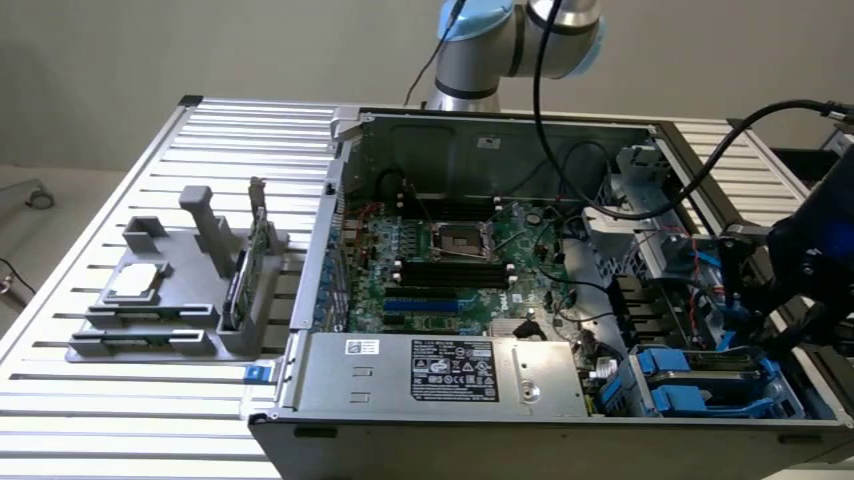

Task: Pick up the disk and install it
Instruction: 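Insert the first disk wire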

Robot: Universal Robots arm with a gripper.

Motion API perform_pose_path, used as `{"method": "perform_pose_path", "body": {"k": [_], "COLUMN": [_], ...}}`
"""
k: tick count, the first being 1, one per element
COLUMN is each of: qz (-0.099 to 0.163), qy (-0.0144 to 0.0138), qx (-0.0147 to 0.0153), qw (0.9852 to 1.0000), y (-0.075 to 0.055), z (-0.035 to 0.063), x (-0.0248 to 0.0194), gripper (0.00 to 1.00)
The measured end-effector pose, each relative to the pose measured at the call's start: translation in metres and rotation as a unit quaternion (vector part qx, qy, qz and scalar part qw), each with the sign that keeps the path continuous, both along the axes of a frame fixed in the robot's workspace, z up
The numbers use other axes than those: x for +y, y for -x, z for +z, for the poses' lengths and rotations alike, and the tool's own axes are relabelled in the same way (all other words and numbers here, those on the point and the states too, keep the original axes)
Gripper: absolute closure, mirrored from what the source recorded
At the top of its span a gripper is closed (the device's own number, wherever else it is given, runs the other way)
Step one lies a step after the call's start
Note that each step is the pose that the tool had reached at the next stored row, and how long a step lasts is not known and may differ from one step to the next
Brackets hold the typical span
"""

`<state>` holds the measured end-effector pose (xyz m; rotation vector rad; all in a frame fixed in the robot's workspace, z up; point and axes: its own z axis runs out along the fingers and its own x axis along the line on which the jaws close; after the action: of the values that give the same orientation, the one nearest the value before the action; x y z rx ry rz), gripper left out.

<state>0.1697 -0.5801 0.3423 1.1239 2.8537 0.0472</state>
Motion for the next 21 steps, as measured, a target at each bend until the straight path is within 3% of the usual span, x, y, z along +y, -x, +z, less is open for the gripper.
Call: {"method": "perform_pose_path", "body": {"k": [10,21], "qz": [-0.013,-0.041], "qy": [0.0000,-0.0008], "qx": [0.0013,0.0029], "qw": [0.9999,0.9992], "y": [0.0000,0.0000], "z": [-0.0038,-0.0011], "x": [0.0094,0.0101], "gripper": [0.69,0.69]}}
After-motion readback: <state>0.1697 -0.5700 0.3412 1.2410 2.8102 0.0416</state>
